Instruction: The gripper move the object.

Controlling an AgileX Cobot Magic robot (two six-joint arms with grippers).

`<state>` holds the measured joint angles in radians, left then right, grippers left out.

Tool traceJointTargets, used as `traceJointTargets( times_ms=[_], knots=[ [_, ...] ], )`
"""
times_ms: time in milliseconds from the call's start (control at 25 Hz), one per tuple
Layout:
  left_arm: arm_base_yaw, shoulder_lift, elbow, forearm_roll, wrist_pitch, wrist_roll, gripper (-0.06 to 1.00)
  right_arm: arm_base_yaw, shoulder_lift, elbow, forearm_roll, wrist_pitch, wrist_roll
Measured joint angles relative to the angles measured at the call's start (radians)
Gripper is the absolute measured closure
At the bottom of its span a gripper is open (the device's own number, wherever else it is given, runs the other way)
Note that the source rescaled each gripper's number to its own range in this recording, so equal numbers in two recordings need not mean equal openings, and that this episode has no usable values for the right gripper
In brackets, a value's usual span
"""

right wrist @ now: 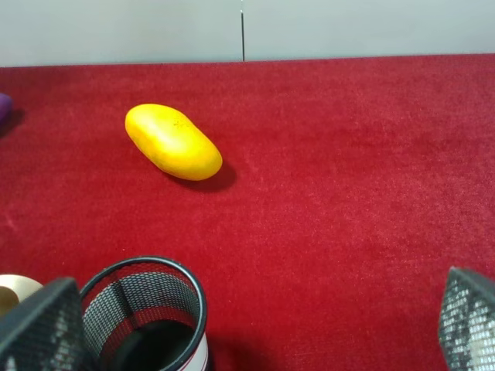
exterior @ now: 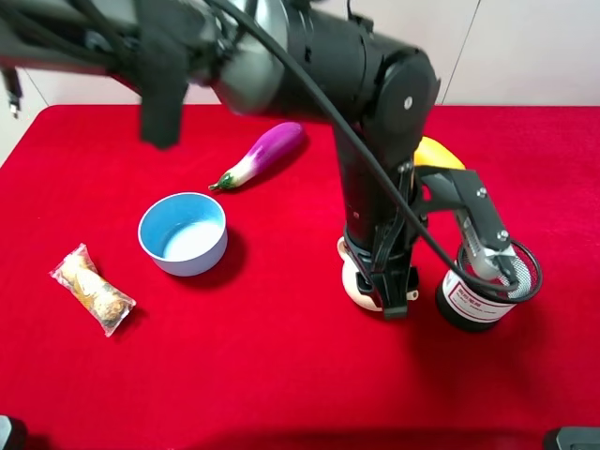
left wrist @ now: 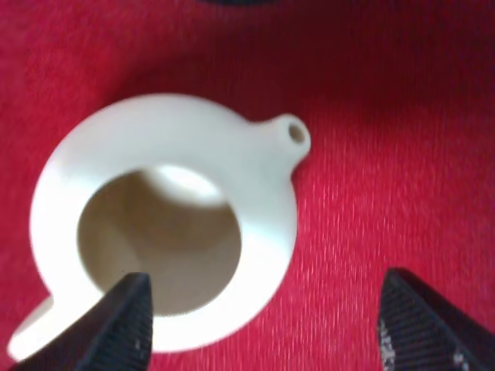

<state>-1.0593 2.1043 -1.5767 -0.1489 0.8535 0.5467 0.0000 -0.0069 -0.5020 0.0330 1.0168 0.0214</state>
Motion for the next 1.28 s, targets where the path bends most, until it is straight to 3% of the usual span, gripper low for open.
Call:
traceJointTargets(
  times_ms=[640, 1040, 1280],
  knots=[
    [0.000, -0.245, 0.000, 0.174, 0.199, -0.246, 0.27, 0.000, 0.000, 0.000, 0.000, 0.000, 0.000],
    [0.000, -0.376, 0.000, 0.257, 0.325, -0.356, 0.05, 0.000, 0.000, 0.000, 0.000, 0.000, 0.000],
    [0.000, -0.454, 0.000, 0.270, 0.338, -0.412, -0.04, 0.000, 0.000, 0.000, 0.000, 0.000, 0.000]
  ],
)
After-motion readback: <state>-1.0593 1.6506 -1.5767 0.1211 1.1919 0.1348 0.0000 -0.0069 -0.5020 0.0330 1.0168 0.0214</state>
